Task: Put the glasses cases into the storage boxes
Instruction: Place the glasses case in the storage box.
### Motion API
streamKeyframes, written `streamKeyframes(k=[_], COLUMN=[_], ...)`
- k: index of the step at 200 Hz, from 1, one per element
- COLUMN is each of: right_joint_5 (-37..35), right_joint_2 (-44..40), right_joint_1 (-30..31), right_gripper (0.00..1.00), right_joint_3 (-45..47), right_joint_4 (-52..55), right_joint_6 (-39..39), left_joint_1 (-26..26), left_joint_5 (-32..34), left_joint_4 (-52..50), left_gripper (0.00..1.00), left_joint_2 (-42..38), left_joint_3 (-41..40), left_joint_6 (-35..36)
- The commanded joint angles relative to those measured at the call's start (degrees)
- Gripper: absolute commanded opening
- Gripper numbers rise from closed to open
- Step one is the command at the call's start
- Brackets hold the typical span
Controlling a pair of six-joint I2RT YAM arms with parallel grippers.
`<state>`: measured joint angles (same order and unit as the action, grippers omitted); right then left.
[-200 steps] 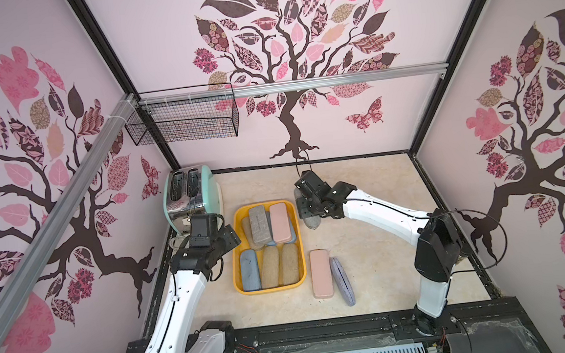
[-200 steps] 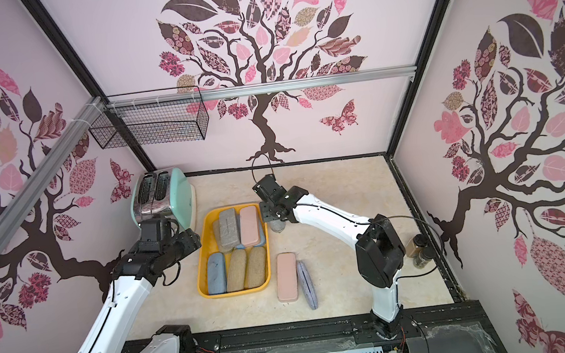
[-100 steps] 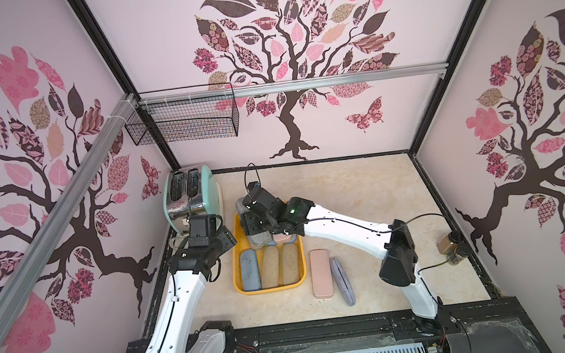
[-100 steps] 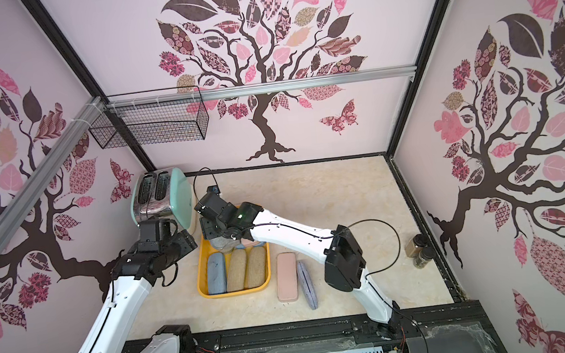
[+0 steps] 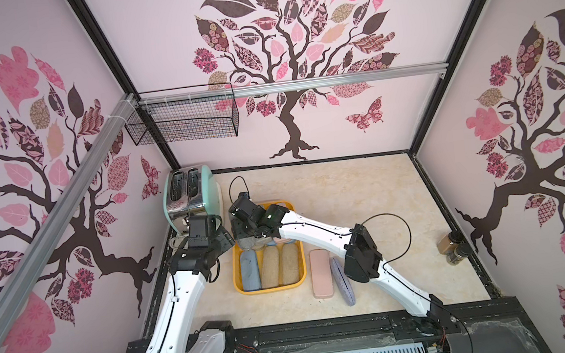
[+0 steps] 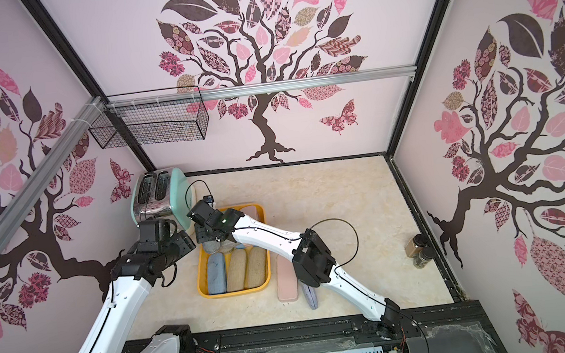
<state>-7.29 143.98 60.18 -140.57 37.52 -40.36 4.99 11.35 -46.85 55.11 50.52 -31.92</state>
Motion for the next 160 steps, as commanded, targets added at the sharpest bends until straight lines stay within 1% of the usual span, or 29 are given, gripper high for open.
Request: streamKeyframes(k=[1,27,55,69,90,115,139,151,160], right_joint_5=[-1.0,-1.4,-2.6,-1.2,-1.2,-1.0,-0.3,-1.1,-2.4], right_joint_2=[3.5,4.8,5.8,6.1,5.9,4.0,0.1,-2.0,-6.4], right_joint_1=[-0.1,-0.2,-0.9,-1.3,-1.3,-1.3,-1.2,-1.0,-0.7], right_gripper=[0.56,0.6,0.62,0.68,0.83,0.83,0.81,0.78,0.75], right_joint_3=[-1.7,-1.8,-1.9,-2.0,-2.8,-1.9,0.9,2.9,5.3], right_joint_4=[-0.2,-2.2,-3.0,-4.6,-4.4,-4.9,-6.8,-7.7,-8.9], right_joint_6=[-1.2,0.0,-0.2,0.5,1.9,3.6,5.2,5.9,6.6], left_joint_1=[-0.3,-0.3,-0.3,-0.3,-0.3,-0.3,-0.3,-0.3,-0.3], left_joint_5=[0.2,-0.4,-0.6,-0.9,-1.8,-2.3,-1.8,-1.7,-1.6], left_joint_4=[-0.6,-0.4,-0.5,-0.5,-0.3,-0.2,-0.5,-0.5,-0.5], left_gripper=[0.76,0.76,0.77,0.76,0.77,0.76,0.76,0.76,0.75], left_joint_2=[-0.1,0.0,0.0,-0.1,0.0,0.5,0.7,0.6,0.7], left_joint_3=[-0.4,-0.4,-0.6,-0.7,-0.8,-0.7,-0.6,-0.7,-0.7], left_joint_6=[-0.5,-0.4,-0.5,-0.5,-0.2,-0.2,-0.2,-0.2,-0.2])
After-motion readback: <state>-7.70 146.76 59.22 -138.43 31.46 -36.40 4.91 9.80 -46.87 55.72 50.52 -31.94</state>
